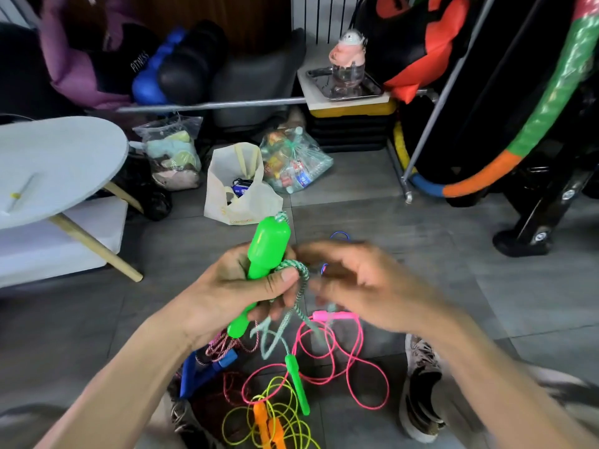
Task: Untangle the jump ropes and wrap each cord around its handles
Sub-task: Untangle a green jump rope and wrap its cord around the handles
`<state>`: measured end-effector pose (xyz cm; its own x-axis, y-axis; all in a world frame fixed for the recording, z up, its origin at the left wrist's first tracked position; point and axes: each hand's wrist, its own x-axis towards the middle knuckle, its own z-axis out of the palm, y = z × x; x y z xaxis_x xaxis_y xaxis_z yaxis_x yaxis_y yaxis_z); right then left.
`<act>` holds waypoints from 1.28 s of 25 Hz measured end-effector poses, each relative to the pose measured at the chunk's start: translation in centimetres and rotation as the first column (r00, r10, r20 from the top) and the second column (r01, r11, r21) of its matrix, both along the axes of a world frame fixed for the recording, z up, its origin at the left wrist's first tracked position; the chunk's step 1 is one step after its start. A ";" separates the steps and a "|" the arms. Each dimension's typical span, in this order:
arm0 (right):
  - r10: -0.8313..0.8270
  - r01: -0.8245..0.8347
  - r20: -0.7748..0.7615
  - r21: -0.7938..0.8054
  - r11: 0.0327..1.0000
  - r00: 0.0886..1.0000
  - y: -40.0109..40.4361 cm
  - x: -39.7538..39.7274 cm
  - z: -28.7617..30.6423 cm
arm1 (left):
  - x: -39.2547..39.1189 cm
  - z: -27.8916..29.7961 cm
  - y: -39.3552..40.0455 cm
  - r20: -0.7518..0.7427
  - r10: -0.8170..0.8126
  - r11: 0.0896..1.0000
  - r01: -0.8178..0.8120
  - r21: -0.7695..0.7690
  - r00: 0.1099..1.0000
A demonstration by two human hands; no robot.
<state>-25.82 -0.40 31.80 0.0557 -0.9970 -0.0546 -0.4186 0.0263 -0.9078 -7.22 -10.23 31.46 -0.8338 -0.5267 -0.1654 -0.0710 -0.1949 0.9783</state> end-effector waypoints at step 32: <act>-0.034 -0.001 0.238 0.145 0.989 0.971 0.1 -0.5 -1.3 | -0.7 -0.3 -0.5 0.150 -0.096 0.992 0.108 -0.068 0.984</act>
